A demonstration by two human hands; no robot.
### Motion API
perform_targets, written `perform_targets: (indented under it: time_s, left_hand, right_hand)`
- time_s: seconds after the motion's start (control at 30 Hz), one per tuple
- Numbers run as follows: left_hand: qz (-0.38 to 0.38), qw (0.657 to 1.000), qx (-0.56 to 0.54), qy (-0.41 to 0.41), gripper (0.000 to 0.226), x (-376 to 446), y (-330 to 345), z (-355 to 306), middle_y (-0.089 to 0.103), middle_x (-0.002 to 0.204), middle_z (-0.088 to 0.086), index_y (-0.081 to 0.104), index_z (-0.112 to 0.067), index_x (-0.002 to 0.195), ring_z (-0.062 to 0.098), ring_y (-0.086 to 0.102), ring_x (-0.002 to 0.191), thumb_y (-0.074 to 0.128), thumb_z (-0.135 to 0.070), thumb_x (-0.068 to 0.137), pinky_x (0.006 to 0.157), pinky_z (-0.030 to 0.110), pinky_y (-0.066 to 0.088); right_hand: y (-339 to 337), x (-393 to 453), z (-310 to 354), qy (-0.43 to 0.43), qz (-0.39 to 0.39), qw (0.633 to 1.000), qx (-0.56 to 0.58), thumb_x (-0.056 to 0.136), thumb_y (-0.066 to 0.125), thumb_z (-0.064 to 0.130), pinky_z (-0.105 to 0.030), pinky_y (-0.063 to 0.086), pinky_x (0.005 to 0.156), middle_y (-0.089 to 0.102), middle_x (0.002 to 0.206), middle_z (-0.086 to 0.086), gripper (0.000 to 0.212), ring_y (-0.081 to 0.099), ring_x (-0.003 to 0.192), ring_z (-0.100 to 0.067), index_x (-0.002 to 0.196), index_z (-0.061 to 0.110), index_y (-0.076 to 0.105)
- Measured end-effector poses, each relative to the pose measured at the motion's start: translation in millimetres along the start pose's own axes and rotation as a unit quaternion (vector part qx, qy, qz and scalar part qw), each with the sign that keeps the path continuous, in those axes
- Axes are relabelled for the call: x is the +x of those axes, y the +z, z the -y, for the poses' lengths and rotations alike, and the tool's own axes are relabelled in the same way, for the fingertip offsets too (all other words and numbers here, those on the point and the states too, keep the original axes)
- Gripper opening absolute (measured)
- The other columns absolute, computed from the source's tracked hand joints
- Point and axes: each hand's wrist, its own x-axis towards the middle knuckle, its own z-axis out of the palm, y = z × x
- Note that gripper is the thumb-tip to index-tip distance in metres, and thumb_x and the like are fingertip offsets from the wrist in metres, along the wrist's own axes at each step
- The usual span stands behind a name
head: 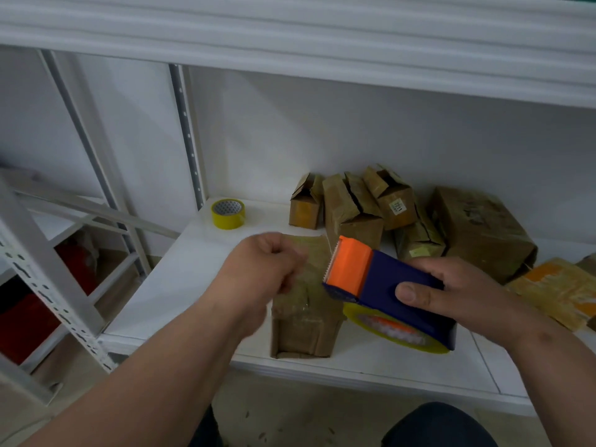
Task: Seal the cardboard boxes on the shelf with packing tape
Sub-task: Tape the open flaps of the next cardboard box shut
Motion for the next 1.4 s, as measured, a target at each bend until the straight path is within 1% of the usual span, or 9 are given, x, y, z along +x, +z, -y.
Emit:
perform_targets:
  time_s: [0.1,0.27,0.4,0.63,0.8,0.93,1.07,1.23,1.4]
  left_hand:
    - [-0.065,0.996,-0.062,-0.009,0.018,13.3,-28.5,-9.7,0.057,0.052,-0.004,0.061,-0.006,0.076,0.009,0.042,0.048,0.058,-0.004,0.093,0.05,0.021,0.041]
    - [-0.08,0.996,-0.027,-0.026,0.015,22.8,-46.4,7.6,0.058,0.057,-0.001,0.065,-0.005,0.08,0.006,0.045,0.047,0.065,-0.014,0.092,0.048,0.018,0.043]
    - [-0.085,0.995,-0.021,-0.054,0.018,24.6,-41.6,30.0,0.059,0.06,0.003,0.067,0.001,0.083,0.009,0.047,0.051,0.066,-0.015,0.091,0.051,0.021,0.045]
    - [-0.108,0.991,-0.027,-0.069,0.023,31.1,-40.6,47.5,0.058,0.057,0.0,0.066,0.007,0.088,0.009,0.047,0.049,0.067,-0.016,0.091,0.055,0.023,0.046]
    - [-0.145,0.985,-0.032,-0.087,0.015,39.4,-53.8,51.6,0.059,0.065,0.004,0.069,-0.003,0.083,0.013,0.048,0.057,0.067,-0.016,0.091,0.059,0.026,0.047]
    - [-0.127,0.984,-0.034,-0.119,0.015,41.1,-52.7,58.8,0.06,0.066,0.004,0.069,-0.003,0.083,0.011,0.048,0.055,0.067,-0.017,0.091,0.056,0.025,0.047]
    - [-0.131,0.982,-0.024,-0.132,0.016,37.3,-46.2,71.8,0.061,0.066,0.006,0.07,-0.001,0.086,0.014,0.05,0.058,0.067,-0.016,0.091,0.058,0.026,0.048]
    - [-0.147,0.978,-0.017,-0.145,0.017,36.5,-43.7,86.1,0.063,0.064,0.006,0.07,0.0,0.086,0.014,0.05,0.055,0.068,-0.015,0.091,0.053,0.024,0.048]
    - [-0.131,0.973,-0.018,-0.187,0.016,36.1,-30.8,103.0,0.064,0.063,0.007,0.072,0.0,0.083,0.014,0.048,0.05,0.072,-0.016,0.087,0.049,0.023,0.045]
  right_hand:
    - [-15.1,1.4,-7.8,0.01,-0.021,0.999,-0.023,0.055,0.062,0.071,-0.025,0.047,0.058,0.072,0.074,-0.008,0.062,0.069,0.065,-0.023,0.081,0.015,0.071]
    - [-31.4,8.9,-16.1,0.066,0.015,0.997,-0.034,0.036,0.065,0.089,-0.034,0.051,0.065,0.075,0.079,-0.008,0.09,0.072,0.07,-0.024,0.085,0.014,0.072]
    - [-44.7,23.4,-17.5,0.093,0.048,0.993,-0.059,0.029,0.064,0.092,-0.025,0.047,0.058,0.075,0.079,-0.006,0.094,0.072,0.069,-0.022,0.084,0.016,0.073]
    - [-50.0,43.4,-24.5,0.106,0.101,0.986,-0.081,0.032,0.067,0.089,-0.042,0.053,0.073,0.076,0.085,-0.009,0.1,0.073,0.076,-0.027,0.093,0.011,0.073]
    - [-56.6,48.1,-36.8,0.117,0.098,0.983,-0.105,0.029,0.065,0.091,-0.03,0.049,0.062,0.074,0.076,-0.008,0.097,0.072,0.069,-0.025,0.084,0.012,0.075]
    - [-56.8,51.6,-46.7,0.139,0.113,0.976,-0.128,0.03,0.064,0.091,-0.027,0.046,0.058,0.074,0.073,-0.007,0.095,0.071,0.065,-0.023,0.081,0.012,0.074]
    - [-53.9,60.8,-51.3,0.169,0.123,0.967,-0.146,0.039,0.066,0.082,-0.022,0.042,0.053,0.073,0.069,-0.001,0.078,0.07,0.061,-0.016,0.077,0.015,0.073]
    - [-49.1,76.5,-56.4,0.195,0.154,0.951,-0.183,0.018,0.054,0.098,-0.021,0.044,0.053,0.073,0.069,0.004,0.101,0.069,0.059,-0.011,0.078,0.019,0.072]
    - [-30.0,87.6,-64.5,0.224,0.162,0.943,-0.182,0.053,0.072,0.074,-0.023,0.047,0.06,0.073,0.081,0.001,0.065,0.071,0.074,-0.015,0.087,0.019,0.071]
